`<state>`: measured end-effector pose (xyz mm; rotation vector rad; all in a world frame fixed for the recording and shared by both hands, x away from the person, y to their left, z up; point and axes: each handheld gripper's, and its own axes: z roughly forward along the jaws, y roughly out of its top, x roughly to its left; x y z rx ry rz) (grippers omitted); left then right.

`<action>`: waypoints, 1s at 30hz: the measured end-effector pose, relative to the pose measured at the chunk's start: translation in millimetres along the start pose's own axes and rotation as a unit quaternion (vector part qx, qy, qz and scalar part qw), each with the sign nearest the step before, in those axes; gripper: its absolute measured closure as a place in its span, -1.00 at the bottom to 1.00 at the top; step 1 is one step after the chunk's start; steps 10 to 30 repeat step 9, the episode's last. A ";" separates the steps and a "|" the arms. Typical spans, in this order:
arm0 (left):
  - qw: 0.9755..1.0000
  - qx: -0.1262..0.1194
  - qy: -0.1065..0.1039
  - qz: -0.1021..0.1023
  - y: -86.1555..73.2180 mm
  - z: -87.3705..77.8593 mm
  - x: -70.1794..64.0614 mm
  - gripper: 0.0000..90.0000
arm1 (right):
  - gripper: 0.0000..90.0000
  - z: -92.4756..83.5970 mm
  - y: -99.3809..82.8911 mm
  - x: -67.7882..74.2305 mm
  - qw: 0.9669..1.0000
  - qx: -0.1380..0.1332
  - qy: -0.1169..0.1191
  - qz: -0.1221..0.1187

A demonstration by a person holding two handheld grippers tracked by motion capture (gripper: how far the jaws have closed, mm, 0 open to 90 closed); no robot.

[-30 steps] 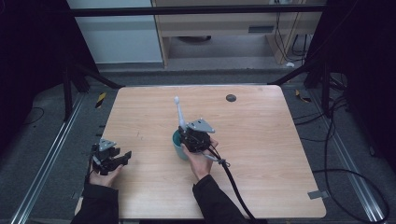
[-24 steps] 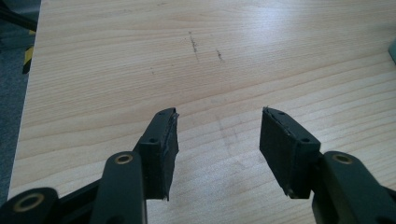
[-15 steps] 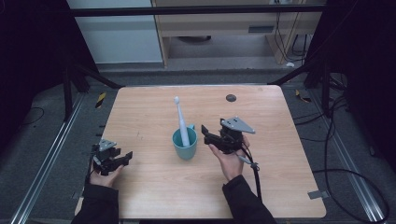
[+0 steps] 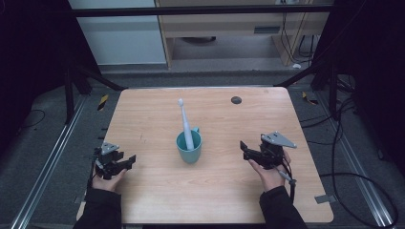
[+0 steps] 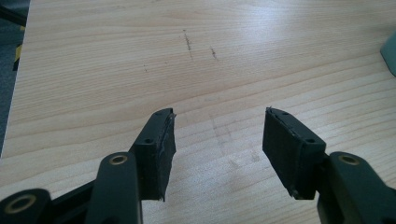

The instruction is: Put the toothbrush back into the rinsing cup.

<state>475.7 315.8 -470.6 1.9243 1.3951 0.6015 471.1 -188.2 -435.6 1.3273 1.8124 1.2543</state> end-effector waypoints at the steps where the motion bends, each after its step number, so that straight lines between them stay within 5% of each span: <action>1: 1.000 0.000 0.000 0.000 -0.1 0.0 -0.1 -0.04 | -0.64 -2.6 -3.1 -3.7 1.000 0.004 -0.001 0.001; 9: 1.000 0.001 -0.002 0.003 -0.8 0.8 0.5 -0.03 | -0.67 -14.2 -23.1 -26.5 0.999 0.040 -0.017 -0.026; 30: 1.000 0.001 -0.002 0.003 -0.8 0.8 0.5 -0.03 | -0.67 -14.2 -23.1 -26.5 0.999 0.040 -0.017 -0.026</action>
